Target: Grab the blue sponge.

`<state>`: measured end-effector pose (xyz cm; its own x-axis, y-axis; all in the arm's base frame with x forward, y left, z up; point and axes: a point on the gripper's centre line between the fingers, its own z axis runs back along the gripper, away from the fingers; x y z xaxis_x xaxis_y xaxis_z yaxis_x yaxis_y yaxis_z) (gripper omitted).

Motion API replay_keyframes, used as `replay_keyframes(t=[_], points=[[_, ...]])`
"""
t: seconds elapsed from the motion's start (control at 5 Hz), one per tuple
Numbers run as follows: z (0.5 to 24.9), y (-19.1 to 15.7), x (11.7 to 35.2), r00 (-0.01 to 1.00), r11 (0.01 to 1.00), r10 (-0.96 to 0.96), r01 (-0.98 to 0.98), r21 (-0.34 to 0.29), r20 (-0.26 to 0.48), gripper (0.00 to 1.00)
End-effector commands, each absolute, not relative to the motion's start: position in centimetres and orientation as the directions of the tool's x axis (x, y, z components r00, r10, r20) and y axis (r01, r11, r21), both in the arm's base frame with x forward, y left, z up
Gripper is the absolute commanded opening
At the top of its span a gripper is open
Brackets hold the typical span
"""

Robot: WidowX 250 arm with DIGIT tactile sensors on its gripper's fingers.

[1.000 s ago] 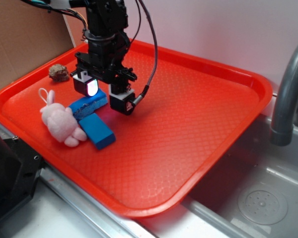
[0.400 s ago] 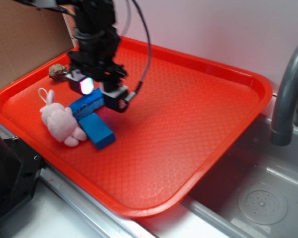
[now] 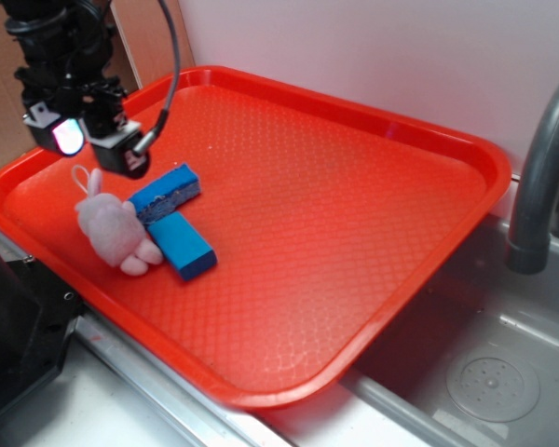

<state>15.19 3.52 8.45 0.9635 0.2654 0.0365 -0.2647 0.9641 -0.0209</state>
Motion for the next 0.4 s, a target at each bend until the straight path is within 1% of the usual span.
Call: replay_keyframes(t=[0.0, 0.2], points=[[6.4, 2.3, 19.5, 0.980, 0.980, 0.193, -0.195, 0.040, 0.040, 1.00], [5.4, 0.5, 20.9, 0.988, 0.986, 0.153, -0.154, 0.060, 0.033, 1.00]])
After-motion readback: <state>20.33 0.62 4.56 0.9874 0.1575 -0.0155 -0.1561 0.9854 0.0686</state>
